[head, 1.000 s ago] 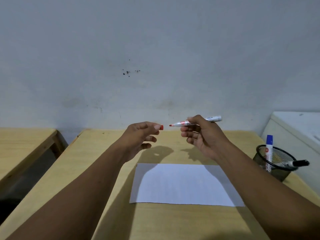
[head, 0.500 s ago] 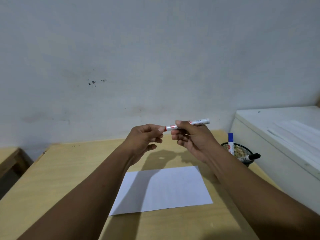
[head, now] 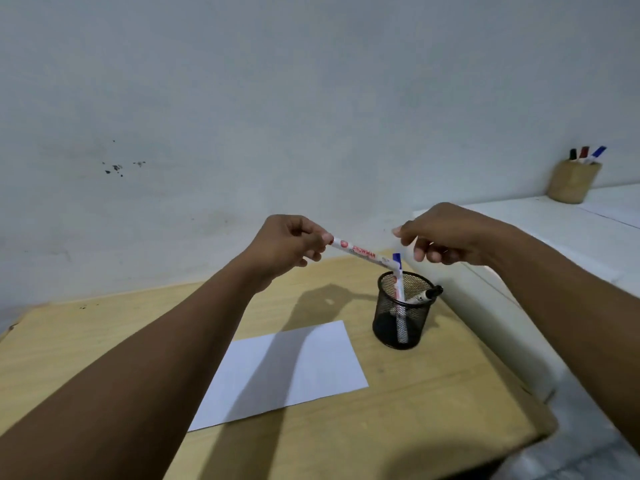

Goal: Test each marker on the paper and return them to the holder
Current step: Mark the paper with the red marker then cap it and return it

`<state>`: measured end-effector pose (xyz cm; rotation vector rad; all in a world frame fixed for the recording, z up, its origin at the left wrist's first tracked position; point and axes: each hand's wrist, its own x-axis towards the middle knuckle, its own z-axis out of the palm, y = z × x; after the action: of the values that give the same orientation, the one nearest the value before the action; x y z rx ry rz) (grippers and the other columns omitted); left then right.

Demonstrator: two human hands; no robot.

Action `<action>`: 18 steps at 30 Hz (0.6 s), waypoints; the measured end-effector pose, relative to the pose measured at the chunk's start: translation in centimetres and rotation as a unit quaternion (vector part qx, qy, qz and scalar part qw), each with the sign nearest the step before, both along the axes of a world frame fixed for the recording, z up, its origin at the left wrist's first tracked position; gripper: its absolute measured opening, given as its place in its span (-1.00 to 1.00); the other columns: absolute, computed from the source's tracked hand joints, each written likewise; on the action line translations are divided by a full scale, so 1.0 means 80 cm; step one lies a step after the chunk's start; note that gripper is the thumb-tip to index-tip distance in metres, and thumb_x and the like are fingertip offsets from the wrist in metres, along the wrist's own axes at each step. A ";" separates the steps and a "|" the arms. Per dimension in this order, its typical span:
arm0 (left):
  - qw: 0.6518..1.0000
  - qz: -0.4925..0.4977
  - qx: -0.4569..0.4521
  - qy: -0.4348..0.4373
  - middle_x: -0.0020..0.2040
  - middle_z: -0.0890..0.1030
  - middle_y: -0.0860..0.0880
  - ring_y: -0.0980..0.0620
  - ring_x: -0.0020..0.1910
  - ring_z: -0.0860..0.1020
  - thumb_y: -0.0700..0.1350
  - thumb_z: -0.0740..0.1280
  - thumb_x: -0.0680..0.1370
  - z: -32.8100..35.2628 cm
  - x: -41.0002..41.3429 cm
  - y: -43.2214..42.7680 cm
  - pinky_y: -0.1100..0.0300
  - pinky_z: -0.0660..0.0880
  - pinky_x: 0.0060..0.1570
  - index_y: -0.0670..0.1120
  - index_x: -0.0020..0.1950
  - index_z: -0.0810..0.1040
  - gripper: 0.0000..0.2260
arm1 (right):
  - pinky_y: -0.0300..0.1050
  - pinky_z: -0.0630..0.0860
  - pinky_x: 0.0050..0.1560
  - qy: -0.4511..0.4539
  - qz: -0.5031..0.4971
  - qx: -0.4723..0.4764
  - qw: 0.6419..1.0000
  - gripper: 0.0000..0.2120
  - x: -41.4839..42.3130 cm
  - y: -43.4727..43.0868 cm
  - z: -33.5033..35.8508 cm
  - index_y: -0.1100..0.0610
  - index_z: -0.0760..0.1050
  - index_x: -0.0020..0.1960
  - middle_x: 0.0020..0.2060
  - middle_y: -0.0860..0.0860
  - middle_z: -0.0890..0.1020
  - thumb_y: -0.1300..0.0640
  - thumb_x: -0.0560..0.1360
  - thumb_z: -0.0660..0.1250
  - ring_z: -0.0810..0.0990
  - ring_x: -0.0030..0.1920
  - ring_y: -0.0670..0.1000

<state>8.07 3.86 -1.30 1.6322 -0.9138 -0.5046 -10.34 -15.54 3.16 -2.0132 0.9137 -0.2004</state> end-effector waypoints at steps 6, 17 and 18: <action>0.990 -0.047 0.063 -0.121 -0.31 0.67 -0.09 0.04 -0.32 0.57 -0.18 0.48 0.52 -0.003 -0.039 -0.048 0.20 0.48 -0.30 -0.24 -0.06 0.69 -0.88 | -0.20 0.26 -0.45 0.006 -0.028 -0.080 0.996 -0.79 -0.027 -0.018 -0.027 0.21 0.55 -0.21 -0.31 0.13 0.67 0.12 0.54 0.41 0.43 -0.40 0.05; 0.956 -0.063 0.136 -0.250 -0.33 0.66 0.01 0.04 -0.32 0.56 -0.16 0.49 0.48 0.027 -0.045 -0.069 0.11 0.53 -0.21 -0.16 -0.11 0.70 -0.93 | -0.16 0.28 -0.40 -0.039 -0.029 -0.064 0.997 -0.81 -0.010 -0.031 -0.059 0.18 0.55 -0.23 -0.24 0.13 0.68 0.13 0.51 0.44 0.41 -0.34 0.05; 0.950 -0.075 0.153 -0.261 -0.29 0.67 0.00 0.05 -0.30 0.56 -0.13 0.51 0.48 0.028 -0.048 -0.070 0.12 0.52 -0.20 -0.14 -0.10 0.71 -0.91 | -0.15 0.29 -0.38 -0.038 -0.027 -0.064 0.997 -0.82 -0.009 -0.031 -0.060 0.18 0.57 -0.22 -0.23 0.13 0.68 0.12 0.51 0.44 0.42 -0.31 0.05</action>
<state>4.21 -1.77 0.91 2.0373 -1.4136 -0.3286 -11.06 -18.04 -1.64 -2.0852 0.9291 -0.3714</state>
